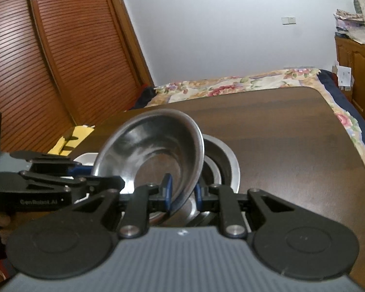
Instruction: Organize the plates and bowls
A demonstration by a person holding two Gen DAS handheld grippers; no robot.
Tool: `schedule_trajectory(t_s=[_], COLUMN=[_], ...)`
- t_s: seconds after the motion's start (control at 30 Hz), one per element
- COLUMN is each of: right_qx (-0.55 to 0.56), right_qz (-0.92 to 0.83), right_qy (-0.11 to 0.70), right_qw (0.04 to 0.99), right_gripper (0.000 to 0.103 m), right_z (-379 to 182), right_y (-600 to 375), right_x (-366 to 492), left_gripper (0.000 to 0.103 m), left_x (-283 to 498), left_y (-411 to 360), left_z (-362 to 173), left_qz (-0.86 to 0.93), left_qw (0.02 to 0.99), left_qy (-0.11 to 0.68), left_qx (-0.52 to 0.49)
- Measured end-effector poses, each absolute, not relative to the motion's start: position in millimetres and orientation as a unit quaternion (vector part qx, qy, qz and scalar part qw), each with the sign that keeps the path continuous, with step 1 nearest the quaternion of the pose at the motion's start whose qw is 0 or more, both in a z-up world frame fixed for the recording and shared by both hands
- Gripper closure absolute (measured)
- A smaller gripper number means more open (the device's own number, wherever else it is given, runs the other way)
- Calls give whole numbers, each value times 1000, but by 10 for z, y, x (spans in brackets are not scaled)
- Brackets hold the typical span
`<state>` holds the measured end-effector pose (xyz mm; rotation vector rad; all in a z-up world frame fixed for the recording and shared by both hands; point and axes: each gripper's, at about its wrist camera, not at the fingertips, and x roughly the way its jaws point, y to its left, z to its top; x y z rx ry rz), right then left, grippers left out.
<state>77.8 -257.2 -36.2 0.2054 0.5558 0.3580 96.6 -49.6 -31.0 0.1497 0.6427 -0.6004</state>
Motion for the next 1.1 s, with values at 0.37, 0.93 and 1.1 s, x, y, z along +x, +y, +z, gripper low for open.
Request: schedule_trajectory(t_s=[0.37, 0.93, 1.1], right_qx=[66, 22, 12], right_qz=[137, 113, 114], right_qy=[246, 228, 225], right_qw=[957, 967, 968], right_gripper=[83, 83, 83], right_z=[-413, -420, -430], right_y=[-2496, -2391, -2379], right_x=[705, 701, 695], left_gripper=[72, 72, 72], left_x=[955, 827, 811], left_y=[-535, -535, -542], left_z=[-410, -401, -382], left_qz=[-266, -230, -226], left_qw=[910, 924, 927], left_qy=[306, 299, 296], left_qx=[89, 64, 50])
